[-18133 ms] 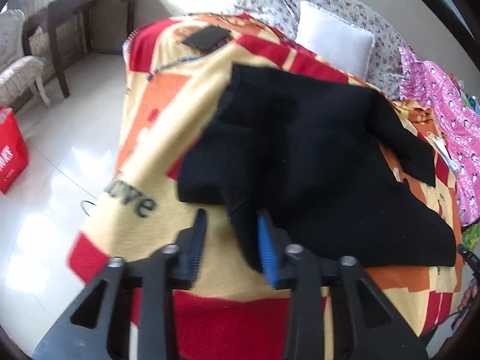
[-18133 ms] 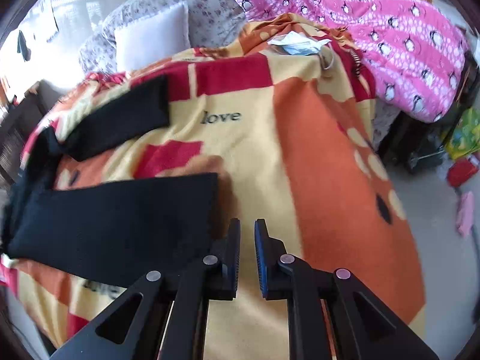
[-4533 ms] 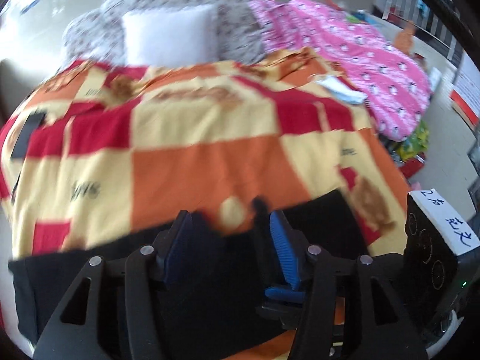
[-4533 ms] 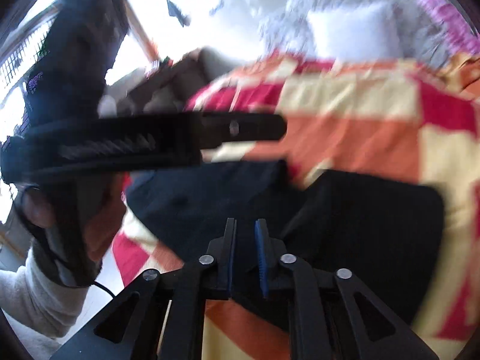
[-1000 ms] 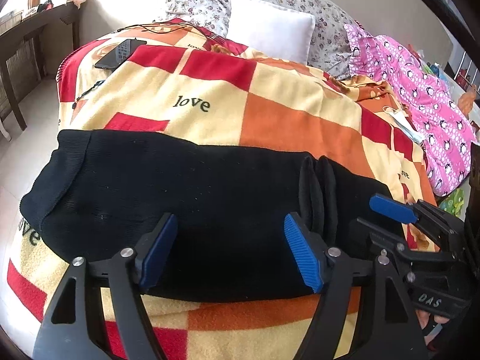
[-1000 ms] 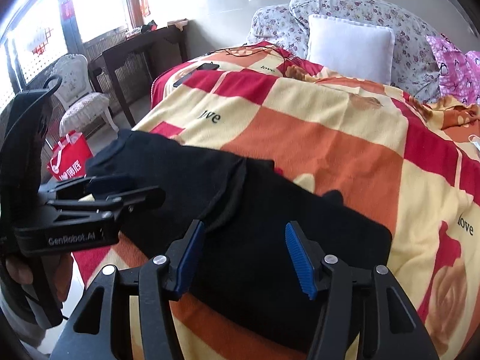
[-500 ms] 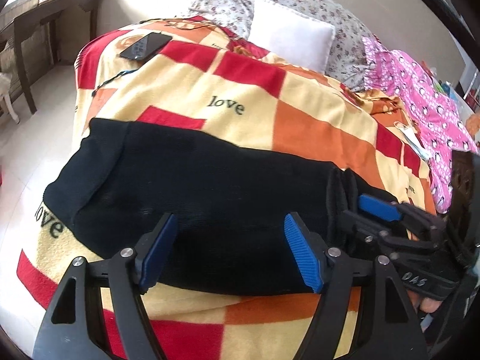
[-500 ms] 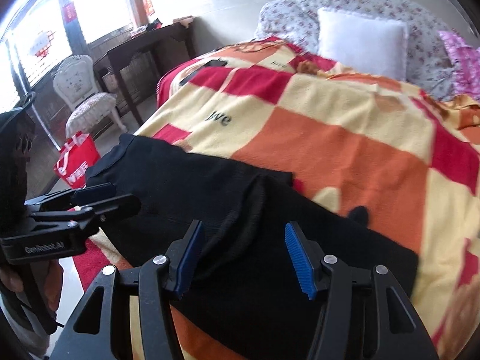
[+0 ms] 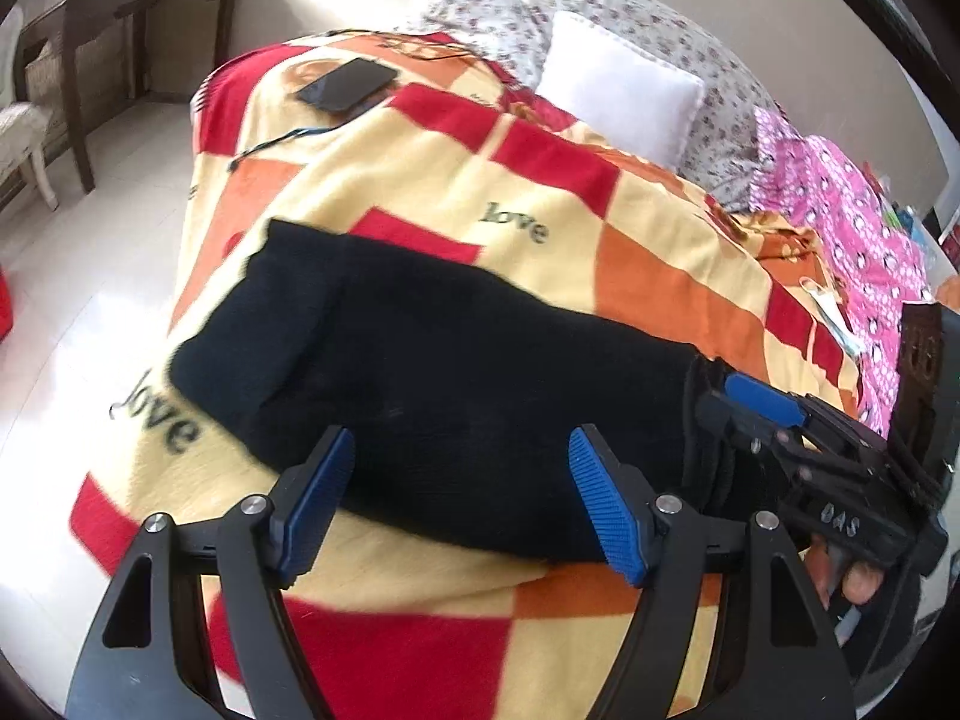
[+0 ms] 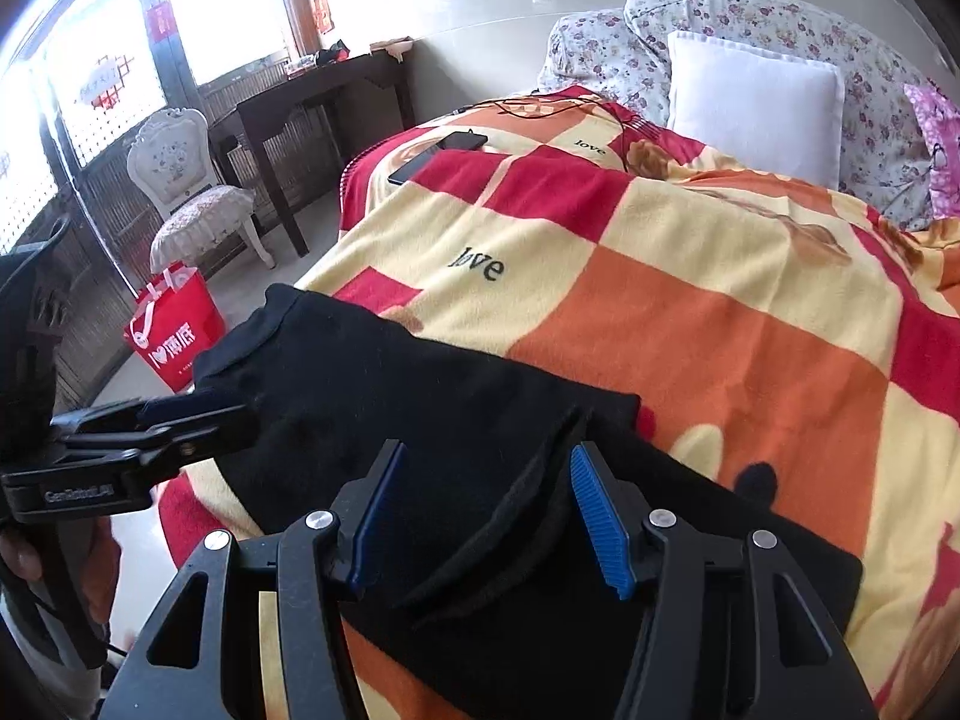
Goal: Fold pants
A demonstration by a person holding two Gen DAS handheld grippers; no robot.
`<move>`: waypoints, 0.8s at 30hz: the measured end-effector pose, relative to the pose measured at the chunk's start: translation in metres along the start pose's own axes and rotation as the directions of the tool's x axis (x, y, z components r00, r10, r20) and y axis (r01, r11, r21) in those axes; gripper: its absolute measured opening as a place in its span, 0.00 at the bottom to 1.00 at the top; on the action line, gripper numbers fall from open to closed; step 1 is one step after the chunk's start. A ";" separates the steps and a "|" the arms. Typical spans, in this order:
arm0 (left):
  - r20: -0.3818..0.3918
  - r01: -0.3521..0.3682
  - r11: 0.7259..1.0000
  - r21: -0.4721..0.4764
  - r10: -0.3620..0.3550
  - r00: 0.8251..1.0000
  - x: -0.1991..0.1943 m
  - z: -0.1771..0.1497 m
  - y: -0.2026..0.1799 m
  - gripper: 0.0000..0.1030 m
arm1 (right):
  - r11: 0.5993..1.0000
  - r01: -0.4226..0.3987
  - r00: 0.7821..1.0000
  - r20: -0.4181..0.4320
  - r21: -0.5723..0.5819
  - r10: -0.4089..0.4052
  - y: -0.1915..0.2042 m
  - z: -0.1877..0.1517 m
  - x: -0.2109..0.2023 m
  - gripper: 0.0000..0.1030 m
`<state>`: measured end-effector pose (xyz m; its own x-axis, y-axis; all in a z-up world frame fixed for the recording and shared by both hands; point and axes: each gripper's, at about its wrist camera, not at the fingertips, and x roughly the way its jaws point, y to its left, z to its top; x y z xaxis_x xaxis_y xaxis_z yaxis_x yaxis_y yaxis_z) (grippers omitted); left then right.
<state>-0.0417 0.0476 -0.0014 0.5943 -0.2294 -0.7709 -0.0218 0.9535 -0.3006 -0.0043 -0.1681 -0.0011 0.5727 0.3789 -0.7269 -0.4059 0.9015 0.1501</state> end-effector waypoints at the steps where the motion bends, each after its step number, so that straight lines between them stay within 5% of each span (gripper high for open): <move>1: -0.004 0.000 1.000 -0.013 0.000 1.000 -0.002 -0.001 0.005 0.72 | 1.000 -0.013 1.000 0.003 0.010 0.013 -0.001 0.003 0.003 0.58; 12: -0.019 -0.043 0.974 -0.222 0.039 0.999 -0.002 -0.009 0.061 0.72 | 0.991 -0.132 0.990 -0.050 -0.024 0.131 0.035 0.048 0.058 0.69; 24: -0.013 -0.014 0.971 -0.238 0.011 1.000 0.022 0.005 0.062 0.72 | 0.976 -0.200 0.975 -0.110 -0.082 0.191 0.076 0.086 0.127 0.72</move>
<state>-0.0258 0.1029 -0.0345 0.5833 -0.2211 -0.7816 -0.2209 0.8828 -0.4146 0.0985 -0.0332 -0.0248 0.4026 0.5184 -0.7544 -0.5693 0.7872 0.2371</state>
